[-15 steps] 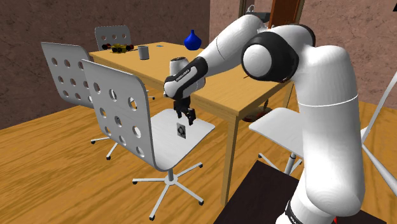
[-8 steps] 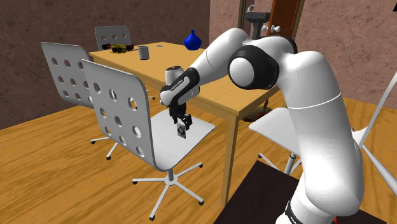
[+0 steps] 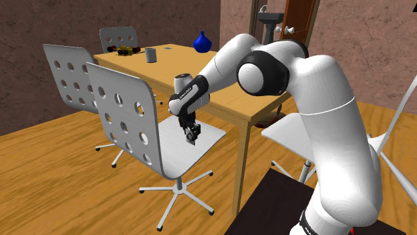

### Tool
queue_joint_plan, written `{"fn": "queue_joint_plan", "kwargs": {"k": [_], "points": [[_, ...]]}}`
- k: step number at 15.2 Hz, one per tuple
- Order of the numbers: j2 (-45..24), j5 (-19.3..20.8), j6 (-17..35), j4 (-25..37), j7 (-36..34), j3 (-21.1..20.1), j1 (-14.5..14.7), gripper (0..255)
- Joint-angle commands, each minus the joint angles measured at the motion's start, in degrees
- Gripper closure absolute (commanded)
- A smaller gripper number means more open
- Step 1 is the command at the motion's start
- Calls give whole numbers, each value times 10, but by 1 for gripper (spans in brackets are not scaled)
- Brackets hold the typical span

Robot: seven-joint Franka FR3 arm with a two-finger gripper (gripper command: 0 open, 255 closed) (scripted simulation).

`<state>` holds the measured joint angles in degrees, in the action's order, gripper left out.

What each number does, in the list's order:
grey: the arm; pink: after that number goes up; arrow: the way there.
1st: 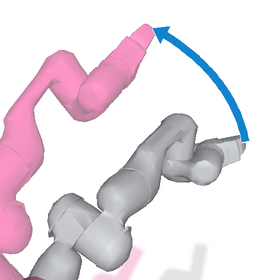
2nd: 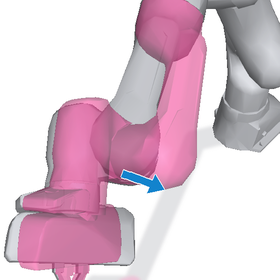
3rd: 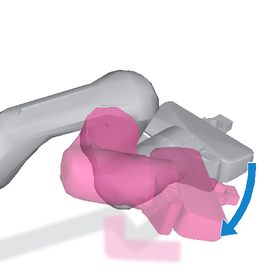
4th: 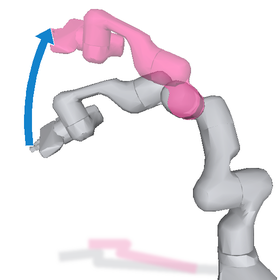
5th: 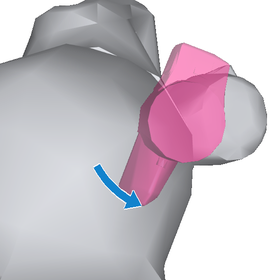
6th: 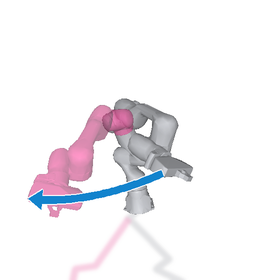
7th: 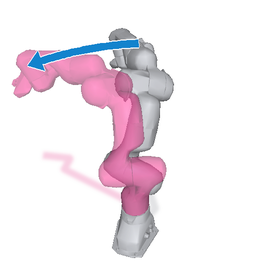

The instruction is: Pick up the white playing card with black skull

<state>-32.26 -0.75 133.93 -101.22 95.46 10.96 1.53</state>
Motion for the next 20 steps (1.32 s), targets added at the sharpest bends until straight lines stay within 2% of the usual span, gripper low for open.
{"fn": "queue_joint_plan", "kwargs": {"k": [1, 6, 20], "points": [[0, 0, 0, 0, 0, 0, 0, 255], [0, 0, 0, 0, 0, 0, 0, 255], [61, 10, -81, 21, 0, 7, 6, 255]]}}
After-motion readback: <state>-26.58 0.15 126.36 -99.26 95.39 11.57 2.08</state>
